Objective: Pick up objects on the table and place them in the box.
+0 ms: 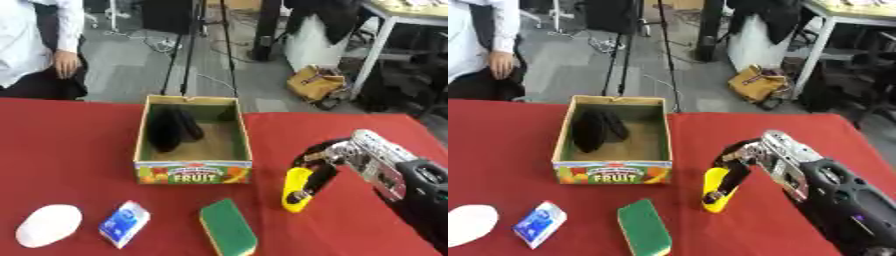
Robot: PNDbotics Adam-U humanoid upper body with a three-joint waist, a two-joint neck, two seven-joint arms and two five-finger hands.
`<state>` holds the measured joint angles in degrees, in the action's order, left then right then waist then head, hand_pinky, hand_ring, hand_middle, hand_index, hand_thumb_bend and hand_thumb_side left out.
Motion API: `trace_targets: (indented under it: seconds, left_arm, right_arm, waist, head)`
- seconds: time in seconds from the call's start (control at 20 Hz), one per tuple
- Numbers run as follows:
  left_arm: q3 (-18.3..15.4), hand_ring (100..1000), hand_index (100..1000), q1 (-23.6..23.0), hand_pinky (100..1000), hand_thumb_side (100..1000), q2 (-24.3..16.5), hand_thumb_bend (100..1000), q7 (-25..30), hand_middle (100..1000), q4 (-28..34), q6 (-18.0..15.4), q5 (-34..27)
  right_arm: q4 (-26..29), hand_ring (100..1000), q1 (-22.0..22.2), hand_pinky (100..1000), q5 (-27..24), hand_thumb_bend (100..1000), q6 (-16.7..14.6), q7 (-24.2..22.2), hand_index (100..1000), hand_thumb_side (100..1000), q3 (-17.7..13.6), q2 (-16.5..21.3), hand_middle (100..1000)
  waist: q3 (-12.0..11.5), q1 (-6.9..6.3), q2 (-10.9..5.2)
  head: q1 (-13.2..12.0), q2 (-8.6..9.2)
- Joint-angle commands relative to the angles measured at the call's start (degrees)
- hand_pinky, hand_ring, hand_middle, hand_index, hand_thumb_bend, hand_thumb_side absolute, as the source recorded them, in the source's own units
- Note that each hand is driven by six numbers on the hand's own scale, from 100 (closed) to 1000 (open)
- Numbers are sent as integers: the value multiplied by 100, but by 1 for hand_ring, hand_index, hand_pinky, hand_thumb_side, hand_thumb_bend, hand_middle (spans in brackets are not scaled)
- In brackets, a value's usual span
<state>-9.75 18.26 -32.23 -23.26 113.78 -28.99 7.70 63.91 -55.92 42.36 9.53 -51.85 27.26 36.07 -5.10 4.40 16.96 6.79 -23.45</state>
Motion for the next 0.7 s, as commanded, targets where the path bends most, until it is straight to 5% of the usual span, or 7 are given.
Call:
trace_targets:
  seconds: [0.05, 0.7]
  left_arm:
    - [-79, 950, 862, 47, 936, 1000, -115, 100, 19, 803, 81, 2, 13]
    - [-76, 948, 861, 56, 935, 1000, -116, 100, 29, 801, 81, -4, 2]
  right_arm:
    - [56, 1000, -76, 923, 49, 615, 21, -12, 1000, 658, -32, 193, 1000]
    - [-4, 1000, -76, 927, 81, 629, 25, -12, 1000, 667, -13, 180, 1000]
  waist:
    - [2, -38, -115]
    - [-8, -32, -117]
  head:
    - [-4, 35]
    - [9, 66]
